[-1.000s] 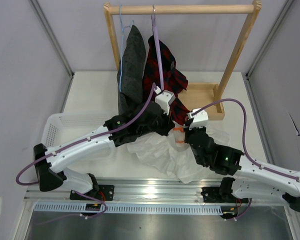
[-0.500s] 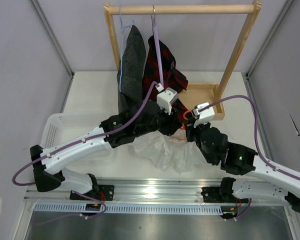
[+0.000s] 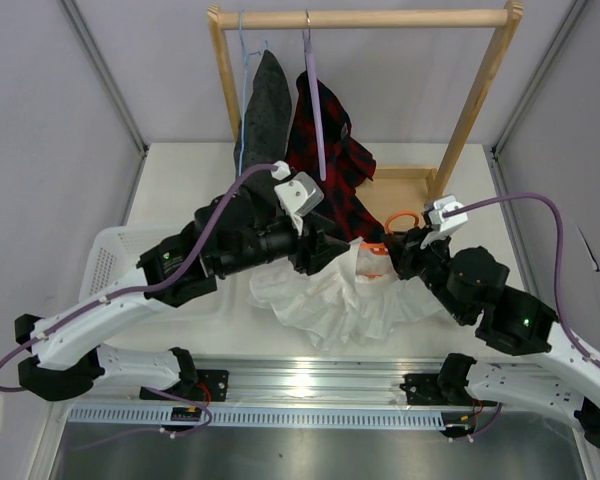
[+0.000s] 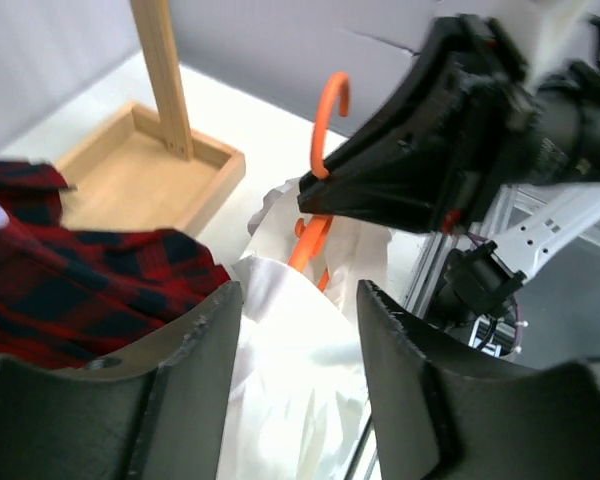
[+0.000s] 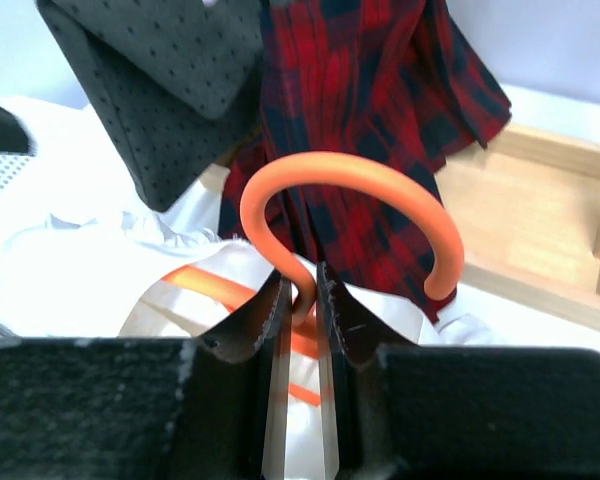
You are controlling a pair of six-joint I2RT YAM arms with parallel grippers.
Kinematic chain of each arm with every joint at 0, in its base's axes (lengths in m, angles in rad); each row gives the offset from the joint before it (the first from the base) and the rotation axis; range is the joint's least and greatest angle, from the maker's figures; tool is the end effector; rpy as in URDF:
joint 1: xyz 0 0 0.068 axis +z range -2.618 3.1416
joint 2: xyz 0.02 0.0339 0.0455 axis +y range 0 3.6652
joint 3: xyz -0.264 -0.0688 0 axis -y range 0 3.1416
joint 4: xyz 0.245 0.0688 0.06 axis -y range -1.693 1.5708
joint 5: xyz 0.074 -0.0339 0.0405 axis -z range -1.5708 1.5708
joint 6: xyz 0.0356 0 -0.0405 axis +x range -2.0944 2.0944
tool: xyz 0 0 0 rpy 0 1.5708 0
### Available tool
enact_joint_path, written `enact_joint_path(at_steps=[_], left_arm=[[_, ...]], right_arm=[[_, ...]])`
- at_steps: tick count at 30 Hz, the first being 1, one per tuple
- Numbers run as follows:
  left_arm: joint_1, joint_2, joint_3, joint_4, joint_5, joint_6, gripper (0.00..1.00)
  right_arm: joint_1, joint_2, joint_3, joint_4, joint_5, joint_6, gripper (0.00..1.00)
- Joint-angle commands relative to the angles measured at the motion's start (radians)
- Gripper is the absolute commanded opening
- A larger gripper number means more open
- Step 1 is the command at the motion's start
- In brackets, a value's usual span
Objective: Place the skirt on the hanger
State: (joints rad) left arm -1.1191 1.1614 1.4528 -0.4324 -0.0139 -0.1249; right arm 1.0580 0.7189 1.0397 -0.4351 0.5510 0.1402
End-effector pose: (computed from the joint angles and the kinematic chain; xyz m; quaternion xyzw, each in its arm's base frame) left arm 0.1056 -0.2165 0.4681 0.3561 0.6659 -0.3777 0.5358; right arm 0.0842 0.1116 0.4097 -0.1558 0.7241 0.1935 0.6434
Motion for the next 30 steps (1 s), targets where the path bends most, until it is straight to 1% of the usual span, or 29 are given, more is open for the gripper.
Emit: enact_joint_path(at_steps=[1, 5, 11, 15, 17, 21, 27, 30], left_arm=[[-0.007, -0.017, 0.053, -0.045, 0.109, 0.152, 0.58], [-0.005, 0.032, 0.110, -0.103, 0.167, 0.227, 0.60], [-0.005, 0.099, 0.181, -0.173, 0.226, 0.278, 0.62], [-0.005, 0.141, 0.215, -0.218, 0.246, 0.297, 0.61], [-0.005, 0.142, 0.212, -0.223, 0.243, 0.298, 0.61], [-0.005, 0.149, 0.208, -0.236, 0.281, 0.297, 0.61], [-0.007, 0.179, 0.189, -0.230, 0.296, 0.274, 0.60], [-0.015, 0.188, 0.164, -0.200, 0.307, 0.258, 0.60]], right_arm=[[-0.038, -0.018, 0.088, 0.006, -0.178, -0.011, 0.00], [-0.055, 0.011, 0.147, -0.056, -0.275, -0.010, 0.00], [-0.055, -0.001, 0.195, -0.109, -0.379, -0.028, 0.00], [-0.056, -0.015, 0.215, -0.122, -0.367, -0.033, 0.00], [-0.056, -0.019, 0.223, -0.126, -0.356, -0.036, 0.00], [-0.056, -0.019, 0.227, -0.134, -0.318, -0.042, 0.00], [-0.056, -0.029, 0.224, -0.128, -0.292, -0.045, 0.00], [-0.056, -0.027, 0.232, -0.128, -0.290, -0.048, 0.00]])
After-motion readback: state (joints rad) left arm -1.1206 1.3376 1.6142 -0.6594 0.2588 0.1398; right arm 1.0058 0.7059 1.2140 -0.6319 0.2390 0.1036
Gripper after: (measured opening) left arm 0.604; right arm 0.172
